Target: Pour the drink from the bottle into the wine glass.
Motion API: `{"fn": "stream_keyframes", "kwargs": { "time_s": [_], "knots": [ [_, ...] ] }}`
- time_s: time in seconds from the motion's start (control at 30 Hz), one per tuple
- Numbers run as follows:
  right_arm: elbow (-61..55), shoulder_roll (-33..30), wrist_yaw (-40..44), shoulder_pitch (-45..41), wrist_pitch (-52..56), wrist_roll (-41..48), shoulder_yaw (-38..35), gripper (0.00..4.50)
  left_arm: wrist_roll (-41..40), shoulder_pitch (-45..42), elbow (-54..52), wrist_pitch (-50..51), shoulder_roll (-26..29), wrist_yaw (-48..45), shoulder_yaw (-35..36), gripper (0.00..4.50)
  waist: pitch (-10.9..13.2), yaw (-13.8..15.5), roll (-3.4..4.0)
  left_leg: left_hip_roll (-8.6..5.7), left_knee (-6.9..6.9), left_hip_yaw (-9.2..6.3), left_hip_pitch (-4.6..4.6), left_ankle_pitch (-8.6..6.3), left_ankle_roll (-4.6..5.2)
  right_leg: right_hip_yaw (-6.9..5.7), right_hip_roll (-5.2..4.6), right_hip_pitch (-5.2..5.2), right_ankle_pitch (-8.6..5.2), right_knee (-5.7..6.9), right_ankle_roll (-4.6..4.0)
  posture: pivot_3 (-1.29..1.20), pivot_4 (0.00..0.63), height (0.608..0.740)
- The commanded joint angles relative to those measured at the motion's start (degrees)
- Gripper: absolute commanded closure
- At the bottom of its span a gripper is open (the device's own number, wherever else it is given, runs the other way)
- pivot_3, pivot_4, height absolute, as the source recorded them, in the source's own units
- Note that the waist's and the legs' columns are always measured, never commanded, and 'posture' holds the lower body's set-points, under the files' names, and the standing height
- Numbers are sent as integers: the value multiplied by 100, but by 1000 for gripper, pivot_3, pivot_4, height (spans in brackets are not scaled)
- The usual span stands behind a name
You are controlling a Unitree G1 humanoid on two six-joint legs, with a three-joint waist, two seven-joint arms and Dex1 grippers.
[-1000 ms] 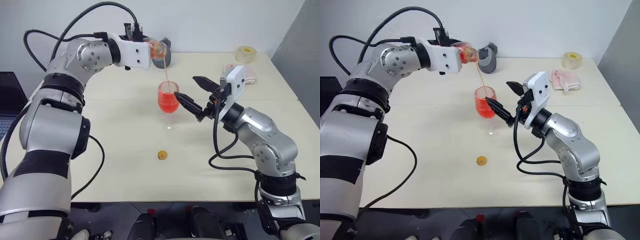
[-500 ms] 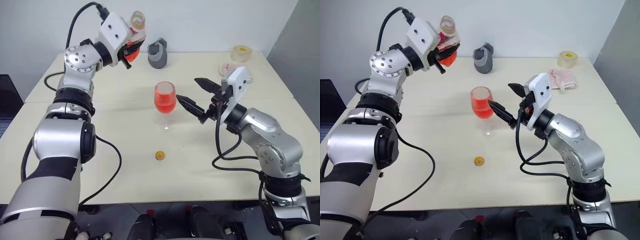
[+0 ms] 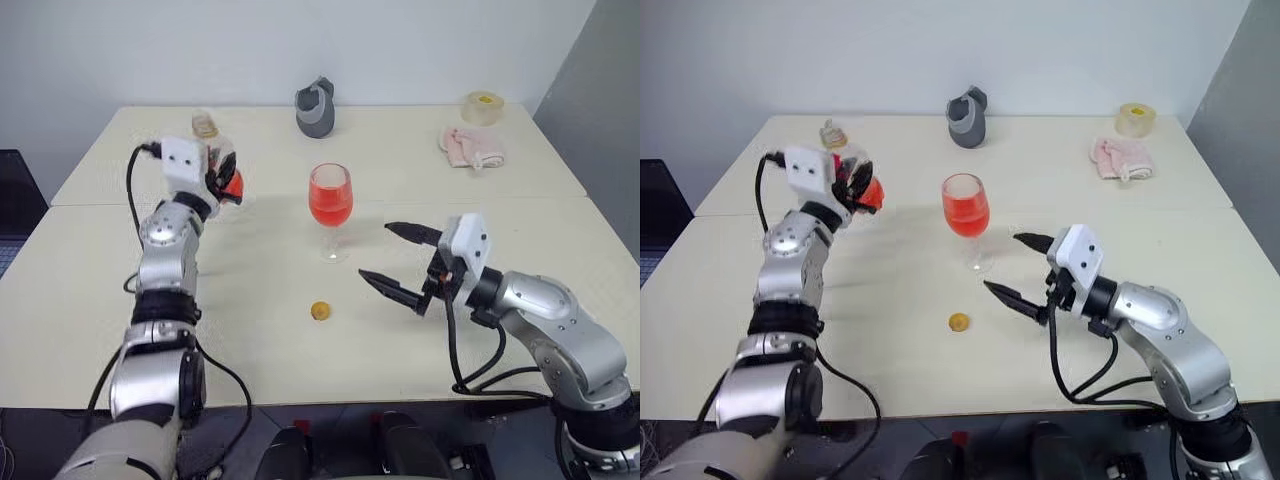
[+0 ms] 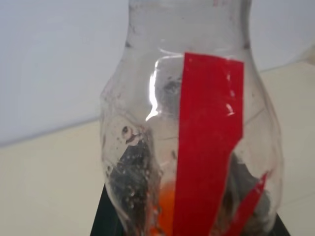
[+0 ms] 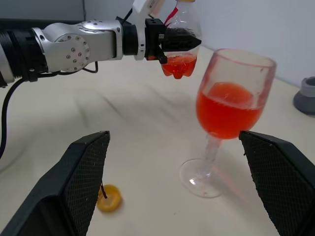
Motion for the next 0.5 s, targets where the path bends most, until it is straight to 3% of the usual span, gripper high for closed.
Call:
{"fn": "stream_keyframes", "kwargs": {
  "time_s": [0.03,0.5],
  "knots": [
    [-162,-8,120,58,-291,19,-141,0,-243,242,-603,120,-103,146,122,3520,0,39,0,0,4,0,-1,0,0,-1,0,1,0,1,0,0,150,740],
    [59,-23,180,-64,-397,-173,-129,0,-261,501,207,-614,-303,310,139,3520,-4,187,-7,-11,17,8,3,-1,0,-3,-1,19,0,-13,0,0,150,740]
  ]
}}
